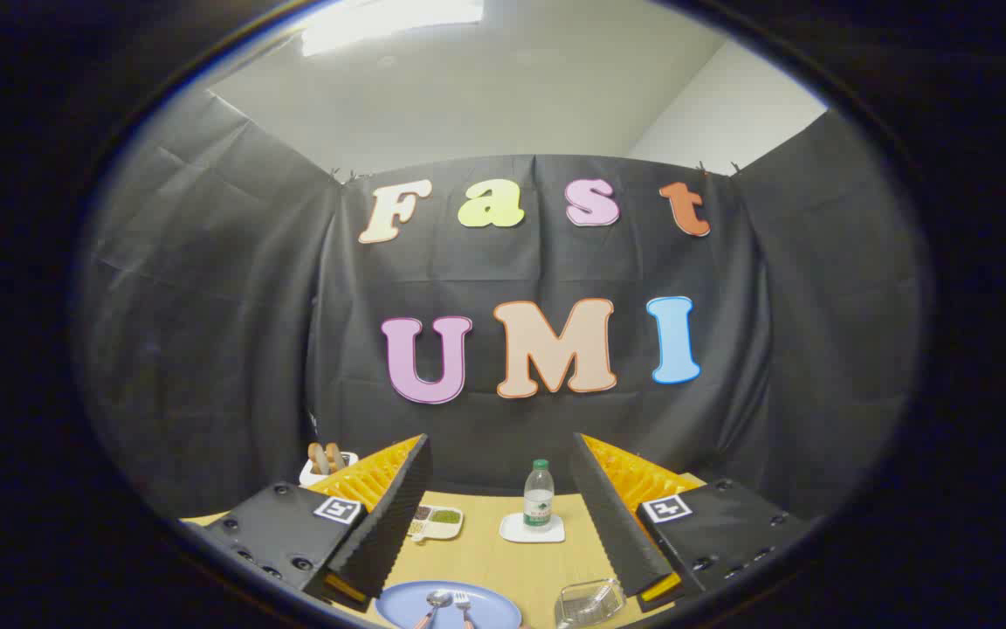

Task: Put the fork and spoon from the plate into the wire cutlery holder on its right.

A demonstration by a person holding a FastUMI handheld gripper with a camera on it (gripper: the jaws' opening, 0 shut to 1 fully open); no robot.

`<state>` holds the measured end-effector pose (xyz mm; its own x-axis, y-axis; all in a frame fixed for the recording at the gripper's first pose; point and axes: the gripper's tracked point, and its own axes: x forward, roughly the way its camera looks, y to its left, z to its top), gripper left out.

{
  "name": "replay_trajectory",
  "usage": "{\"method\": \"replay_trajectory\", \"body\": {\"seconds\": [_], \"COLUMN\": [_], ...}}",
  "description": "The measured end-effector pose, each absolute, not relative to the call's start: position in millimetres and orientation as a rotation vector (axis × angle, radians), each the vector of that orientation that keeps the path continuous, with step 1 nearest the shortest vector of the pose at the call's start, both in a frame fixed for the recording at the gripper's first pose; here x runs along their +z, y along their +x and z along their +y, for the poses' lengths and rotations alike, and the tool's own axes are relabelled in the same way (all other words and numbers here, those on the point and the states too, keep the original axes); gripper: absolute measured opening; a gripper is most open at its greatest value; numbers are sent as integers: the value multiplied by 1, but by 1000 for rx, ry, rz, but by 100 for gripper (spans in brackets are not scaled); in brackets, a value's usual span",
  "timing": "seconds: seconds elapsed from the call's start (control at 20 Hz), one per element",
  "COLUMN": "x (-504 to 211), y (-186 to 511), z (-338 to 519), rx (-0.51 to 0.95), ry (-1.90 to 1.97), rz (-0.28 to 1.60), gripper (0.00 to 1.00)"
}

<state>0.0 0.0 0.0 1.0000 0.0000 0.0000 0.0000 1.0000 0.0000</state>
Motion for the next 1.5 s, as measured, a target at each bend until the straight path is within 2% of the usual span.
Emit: {"method": "replay_trajectory", "body": {"seconds": [0.7, 1.5], "x": [17, -50], "y": [11, 15], "z": [5, 34], "rx": [36, 142], "ry": [-32, -38], "rz": [-40, 116], "gripper": [100, 100]}}
